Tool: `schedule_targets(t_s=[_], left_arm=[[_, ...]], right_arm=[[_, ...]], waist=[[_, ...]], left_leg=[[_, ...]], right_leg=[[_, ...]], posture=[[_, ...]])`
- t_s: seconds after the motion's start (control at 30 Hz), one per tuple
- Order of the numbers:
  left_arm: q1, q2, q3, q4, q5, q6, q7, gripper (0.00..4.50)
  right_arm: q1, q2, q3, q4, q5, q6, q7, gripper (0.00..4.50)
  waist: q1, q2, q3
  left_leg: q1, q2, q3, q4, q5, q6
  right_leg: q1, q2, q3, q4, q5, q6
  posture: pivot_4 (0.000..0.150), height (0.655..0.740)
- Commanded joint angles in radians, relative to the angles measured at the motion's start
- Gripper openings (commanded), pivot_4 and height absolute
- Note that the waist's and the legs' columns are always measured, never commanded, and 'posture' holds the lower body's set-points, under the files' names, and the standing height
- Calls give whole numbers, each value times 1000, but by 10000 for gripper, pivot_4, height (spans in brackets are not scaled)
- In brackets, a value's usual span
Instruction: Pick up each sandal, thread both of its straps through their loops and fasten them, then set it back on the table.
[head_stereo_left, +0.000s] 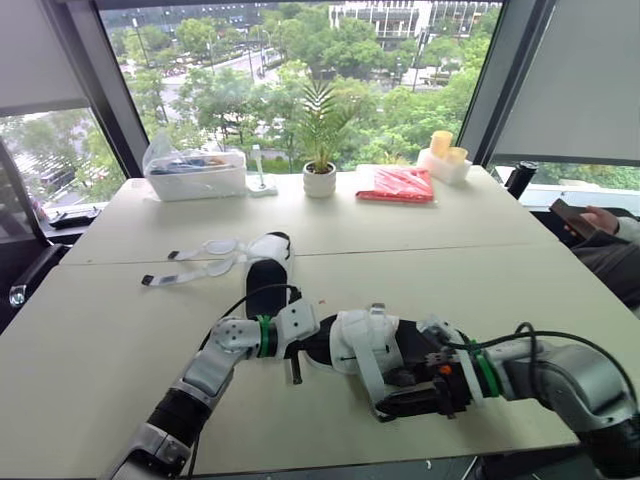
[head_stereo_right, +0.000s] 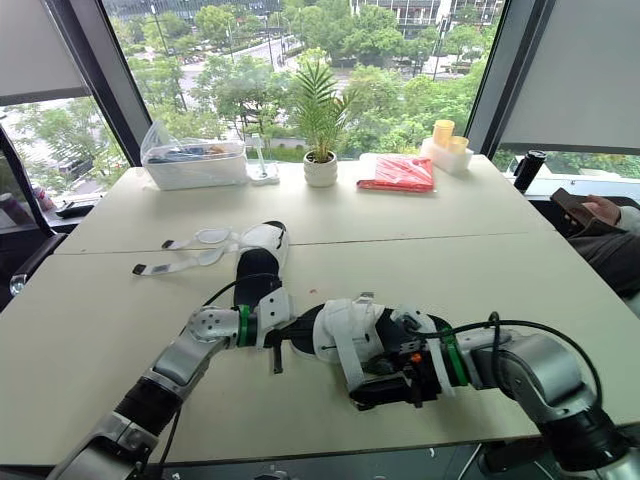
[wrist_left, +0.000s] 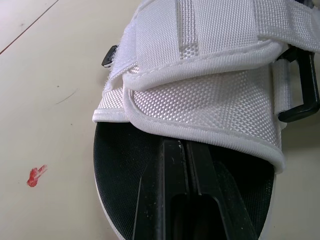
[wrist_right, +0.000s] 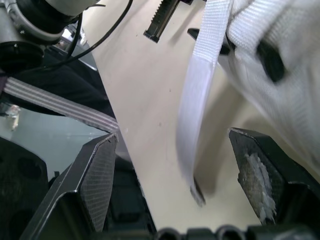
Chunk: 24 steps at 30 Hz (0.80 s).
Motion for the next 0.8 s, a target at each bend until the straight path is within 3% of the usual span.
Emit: schedule_targets(t_s=[0.03,0.1,0.17,0.4,0.57,0.67,0.8], left_arm=[[50,11,-70,61,57,33,-30,0],[52,13,-67,57,57,35,-27,0],[57,15,-66,53,56,36,-25,0],[68,18,-61,44,54,40,-18,0],[66,16,-60,45,54,41,-15,0],[63,13,-59,48,53,42,-13,0],[63,10,-59,48,54,43,-13,0]], right_arm=[[-40,20,17,-20,23,19,-13,37949],[-50,21,30,-24,19,16,-11,37949],[-54,22,38,-22,18,14,-13,32876],[-89,45,50,-35,34,30,-30,408],[-203,81,-7,-30,116,136,-61,408],[-322,164,-73,79,160,185,-105,408],[-376,180,-25,187,89,132,-105,408]], waist=[[0,0,0],[0,0,0],[-1,0,0],[-3,0,0],[-3,0,0],[-4,1,0],[0,0,-1]], left_leg=[[0,0,0,0,0,0],[0,0,0,0,0,0],[0,0,0,0,0,0],[0,0,0,0,0,0],[0,0,0,0,0,0],[0,0,0,0,0,0],[0,0,0,0,0,0]], right_leg=[[0,0,0,0,0,0],[0,0,0,0,0,0],[0,0,0,0,0,0],[0,0,0,0,0,0],[0,0,0,0,0,0],[0,0,0,0,0,0],[0,0,0,0,0,0]], posture=[[1500,7400],[1500,7400],[1500,7400],[1500,7400],[1500,7400],[1500,7400],[1500,7400]])
